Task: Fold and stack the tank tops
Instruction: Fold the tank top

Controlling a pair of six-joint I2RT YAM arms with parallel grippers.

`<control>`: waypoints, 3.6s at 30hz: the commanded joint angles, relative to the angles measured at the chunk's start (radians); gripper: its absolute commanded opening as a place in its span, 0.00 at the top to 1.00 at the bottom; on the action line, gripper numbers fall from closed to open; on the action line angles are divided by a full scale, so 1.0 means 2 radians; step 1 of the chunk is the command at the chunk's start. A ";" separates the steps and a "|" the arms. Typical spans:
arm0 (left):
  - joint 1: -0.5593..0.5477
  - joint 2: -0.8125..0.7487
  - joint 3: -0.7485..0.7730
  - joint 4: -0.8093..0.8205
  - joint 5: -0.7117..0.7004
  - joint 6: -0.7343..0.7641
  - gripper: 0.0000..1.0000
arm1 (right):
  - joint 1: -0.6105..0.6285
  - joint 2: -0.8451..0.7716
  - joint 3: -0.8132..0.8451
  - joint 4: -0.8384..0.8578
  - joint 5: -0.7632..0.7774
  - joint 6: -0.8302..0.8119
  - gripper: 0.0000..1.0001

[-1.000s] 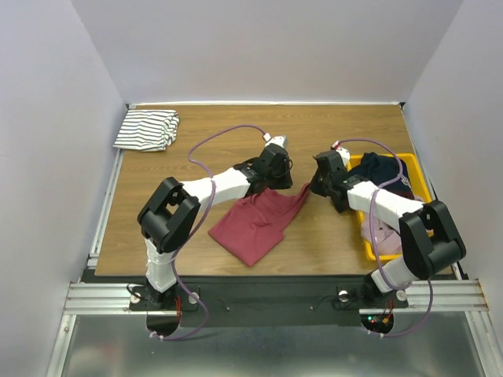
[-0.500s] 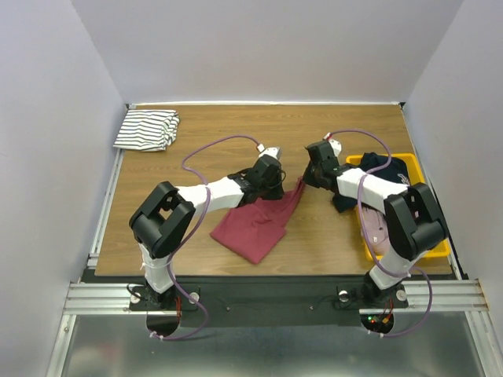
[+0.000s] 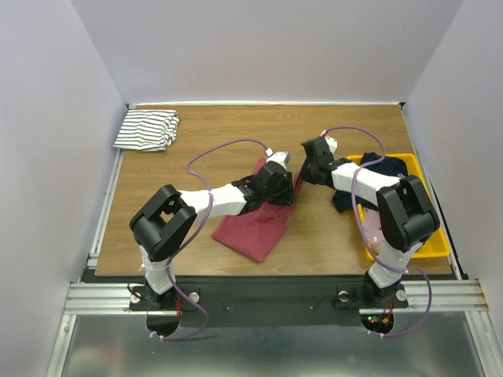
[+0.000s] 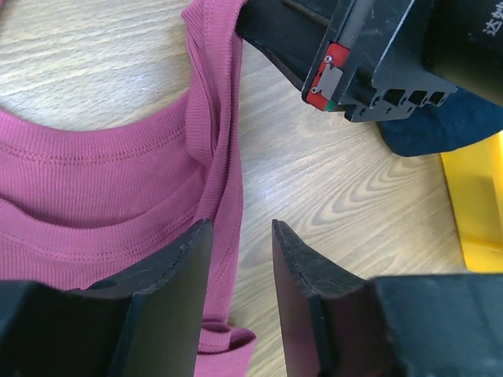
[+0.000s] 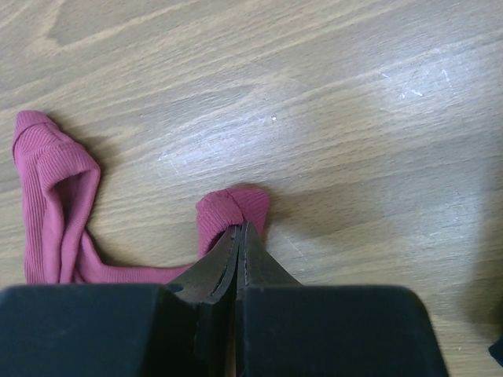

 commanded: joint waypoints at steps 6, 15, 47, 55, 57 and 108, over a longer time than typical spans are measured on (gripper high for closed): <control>-0.009 0.013 0.029 0.018 -0.054 0.037 0.51 | 0.000 0.004 0.032 -0.003 -0.006 0.012 0.99; -0.012 0.039 0.062 0.023 -0.073 0.079 0.51 | 0.000 0.005 0.038 -0.007 -0.011 0.018 1.00; -0.013 0.082 0.072 0.064 -0.065 0.085 0.56 | 0.000 0.000 0.052 -0.013 -0.019 0.031 1.00; -0.013 0.099 0.081 0.063 -0.073 0.080 0.82 | 0.000 -0.007 0.049 -0.014 -0.019 0.036 0.99; -0.013 0.101 0.079 0.064 -0.074 0.076 0.85 | 0.000 -0.009 0.048 -0.013 -0.020 0.038 0.99; 0.018 0.071 0.043 0.074 -0.067 0.034 1.00 | -0.001 0.025 -0.001 0.093 -0.018 0.013 0.59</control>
